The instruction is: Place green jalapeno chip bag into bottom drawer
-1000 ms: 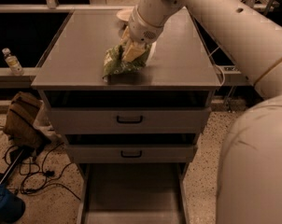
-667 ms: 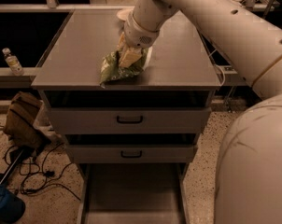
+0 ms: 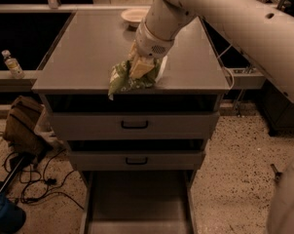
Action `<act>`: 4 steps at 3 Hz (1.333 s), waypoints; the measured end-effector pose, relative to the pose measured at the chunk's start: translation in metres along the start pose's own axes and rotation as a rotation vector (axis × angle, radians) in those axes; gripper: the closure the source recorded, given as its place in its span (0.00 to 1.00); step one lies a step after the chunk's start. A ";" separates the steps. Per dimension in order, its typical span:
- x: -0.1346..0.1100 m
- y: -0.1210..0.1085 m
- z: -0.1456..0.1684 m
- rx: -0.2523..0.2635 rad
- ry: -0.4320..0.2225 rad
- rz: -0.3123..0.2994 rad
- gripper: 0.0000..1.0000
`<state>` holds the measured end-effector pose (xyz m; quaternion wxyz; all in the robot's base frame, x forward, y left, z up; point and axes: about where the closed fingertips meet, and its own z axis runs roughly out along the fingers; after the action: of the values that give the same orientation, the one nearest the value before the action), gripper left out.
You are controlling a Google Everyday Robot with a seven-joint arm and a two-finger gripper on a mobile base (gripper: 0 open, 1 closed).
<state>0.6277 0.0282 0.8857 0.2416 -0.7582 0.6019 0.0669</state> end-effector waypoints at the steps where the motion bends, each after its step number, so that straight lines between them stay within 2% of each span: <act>1: -0.006 0.043 -0.013 0.035 0.025 0.045 1.00; 2: -0.018 0.084 -0.007 0.070 0.045 0.088 1.00; 3: -0.027 0.111 0.006 0.124 0.072 0.131 1.00; 4: -0.030 0.132 0.032 0.163 0.053 0.208 1.00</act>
Offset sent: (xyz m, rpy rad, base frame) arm -0.1349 0.0094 -0.0398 -0.0109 -0.0329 -0.1863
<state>0.5013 0.0474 0.8320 0.2780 -0.6710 0.6870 0.0225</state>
